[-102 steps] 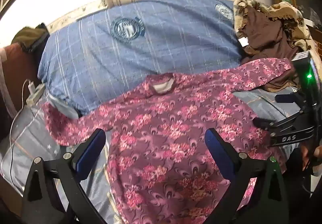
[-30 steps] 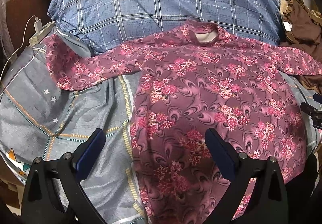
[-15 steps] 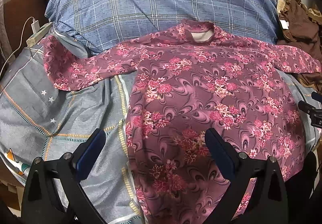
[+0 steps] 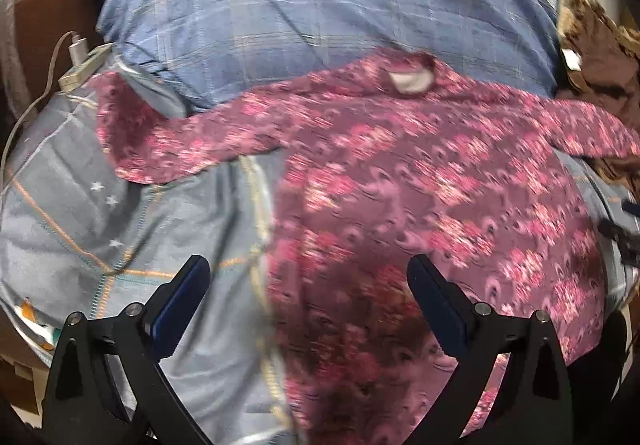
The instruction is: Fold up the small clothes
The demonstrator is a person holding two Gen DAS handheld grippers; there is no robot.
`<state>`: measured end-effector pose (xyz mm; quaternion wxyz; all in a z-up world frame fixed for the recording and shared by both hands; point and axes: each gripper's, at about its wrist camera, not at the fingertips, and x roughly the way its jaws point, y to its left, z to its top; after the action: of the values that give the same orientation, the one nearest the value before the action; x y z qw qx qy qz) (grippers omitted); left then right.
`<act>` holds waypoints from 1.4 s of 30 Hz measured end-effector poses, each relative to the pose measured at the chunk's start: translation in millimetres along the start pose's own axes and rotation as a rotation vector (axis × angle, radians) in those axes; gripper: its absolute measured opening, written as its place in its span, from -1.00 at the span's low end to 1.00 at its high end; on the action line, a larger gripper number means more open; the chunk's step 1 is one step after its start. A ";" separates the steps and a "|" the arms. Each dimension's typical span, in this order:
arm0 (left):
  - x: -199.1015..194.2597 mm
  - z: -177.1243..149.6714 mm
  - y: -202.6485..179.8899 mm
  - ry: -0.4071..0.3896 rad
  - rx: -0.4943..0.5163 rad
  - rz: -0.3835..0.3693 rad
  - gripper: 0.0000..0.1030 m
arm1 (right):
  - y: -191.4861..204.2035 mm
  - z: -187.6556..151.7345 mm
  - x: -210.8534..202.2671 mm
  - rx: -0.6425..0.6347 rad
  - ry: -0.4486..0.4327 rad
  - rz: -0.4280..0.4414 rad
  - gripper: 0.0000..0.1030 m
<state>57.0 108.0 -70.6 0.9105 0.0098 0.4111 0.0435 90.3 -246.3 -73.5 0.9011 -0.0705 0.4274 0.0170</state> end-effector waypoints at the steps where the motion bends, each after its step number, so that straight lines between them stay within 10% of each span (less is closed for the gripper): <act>1: -1.4 2.7 9.1 -0.003 -0.018 0.018 0.94 | -4.5 -3.2 -0.6 -0.001 0.005 0.008 0.99; 8: 6.7 -14.4 65.1 0.095 -0.122 0.045 0.94 | -45.8 -35.1 4.3 0.070 0.061 0.025 0.99; 15: 33.2 -49.2 33.5 0.212 -0.058 -0.050 0.94 | -55.3 -58.6 17.2 0.105 0.118 0.094 0.94; 21: 46.8 -55.5 6.4 0.244 0.016 -0.017 0.93 | -26.0 -68.6 30.1 0.001 0.171 0.150 0.37; 25: 53.8 -64.6 10.3 0.275 -0.023 -0.042 0.87 | -23.3 -79.0 24.8 -0.014 0.152 0.172 0.37; 27: 54.9 -66.9 13.0 0.278 -0.058 -0.074 0.52 | -26.2 -81.3 21.4 -0.007 0.130 0.189 0.07; 28: 52.9 -66.8 13.3 0.265 -0.069 -0.076 0.42 | -26.8 -80.4 20.3 -0.007 0.123 0.195 -0.48; 30: 46.9 -63.0 11.0 0.239 -0.062 -0.089 -0.67 | -26.9 -77.2 18.3 -0.010 0.133 0.229 -0.91; 31: 44.9 -61.2 11.3 0.245 -0.058 -0.091 -0.80 | -25.0 -75.7 16.4 -0.030 0.129 0.220 -0.91; 42: 41.0 -61.1 40.5 0.300 -0.088 -0.057 -0.90 | -55.5 -76.4 18.2 0.051 0.163 0.232 -0.91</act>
<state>35.2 150.8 -139.5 0.8392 -0.0485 0.5404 0.0366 48.1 -312.6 -129.1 0.8570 0.0011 0.5047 0.1042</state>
